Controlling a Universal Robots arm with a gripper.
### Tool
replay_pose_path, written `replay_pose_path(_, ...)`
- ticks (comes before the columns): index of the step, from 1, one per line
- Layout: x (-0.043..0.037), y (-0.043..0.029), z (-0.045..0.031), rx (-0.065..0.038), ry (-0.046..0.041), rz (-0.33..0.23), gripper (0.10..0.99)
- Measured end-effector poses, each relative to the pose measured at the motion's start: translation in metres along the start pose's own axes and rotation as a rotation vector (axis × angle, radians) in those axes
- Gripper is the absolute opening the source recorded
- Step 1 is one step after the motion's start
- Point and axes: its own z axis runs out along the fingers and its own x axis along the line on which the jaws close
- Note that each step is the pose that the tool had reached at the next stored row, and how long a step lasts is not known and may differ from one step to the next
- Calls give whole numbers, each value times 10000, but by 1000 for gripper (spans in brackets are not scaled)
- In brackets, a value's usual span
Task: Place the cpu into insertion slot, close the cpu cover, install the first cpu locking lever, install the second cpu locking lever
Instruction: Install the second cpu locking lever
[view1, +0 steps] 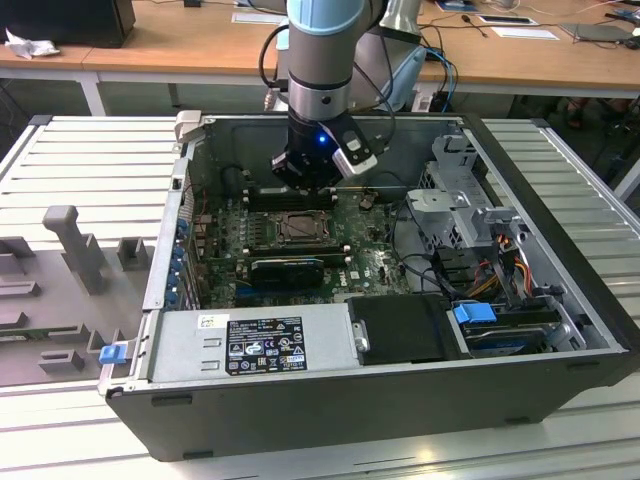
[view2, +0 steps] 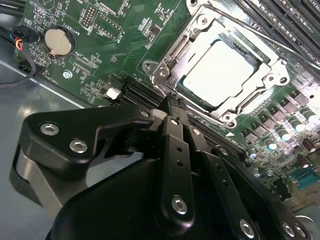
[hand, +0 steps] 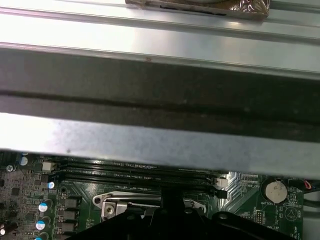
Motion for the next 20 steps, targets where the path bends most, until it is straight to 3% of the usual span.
replay_pose_path(12, -1, -21, -32, 0, 0, -1, 106)
replay_pose_path(16, 2, -69, -38, -1, 0, -1, 106)
replay_pose_path(20, 1, -71, -108, -1, 0, 0, 106)
